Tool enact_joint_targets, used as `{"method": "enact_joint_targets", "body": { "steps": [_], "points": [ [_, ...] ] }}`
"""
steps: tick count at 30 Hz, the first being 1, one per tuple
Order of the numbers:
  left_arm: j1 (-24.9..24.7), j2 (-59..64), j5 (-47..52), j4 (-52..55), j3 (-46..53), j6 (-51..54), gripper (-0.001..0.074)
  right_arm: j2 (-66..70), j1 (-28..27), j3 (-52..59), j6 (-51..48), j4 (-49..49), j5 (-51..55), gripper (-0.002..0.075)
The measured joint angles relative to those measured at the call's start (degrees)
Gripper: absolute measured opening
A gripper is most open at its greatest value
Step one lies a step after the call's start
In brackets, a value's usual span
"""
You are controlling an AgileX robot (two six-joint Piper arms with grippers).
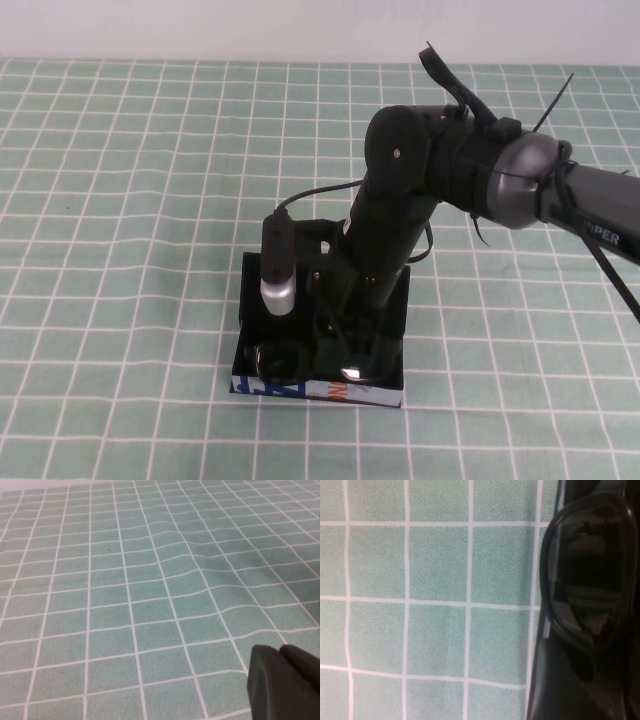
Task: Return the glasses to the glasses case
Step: Place the glasses in the glasses case
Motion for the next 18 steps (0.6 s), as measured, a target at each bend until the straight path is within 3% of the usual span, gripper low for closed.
{"method": "enact_joint_targets", "body": {
  "steps": [9, 15, 18],
  "points": [
    [0.00, 0.00, 0.00, 0.00, 0.00, 0.00, -0.0003, 0.00, 0.00, 0.00, 3.92, -0.75, -2.96, 0.0250],
    [0.00, 0.00, 0.00, 0.00, 0.00, 0.00, -0.0003, 0.00, 0.00, 0.00, 4.06, -0.75, -1.91, 0.0066],
    [0.00, 0.00, 0.00, 0.00, 0.00, 0.00, -0.0003, 0.00, 0.11, 0.00, 4.06, 0.14, -0.88, 0.0019]
  ]
}}
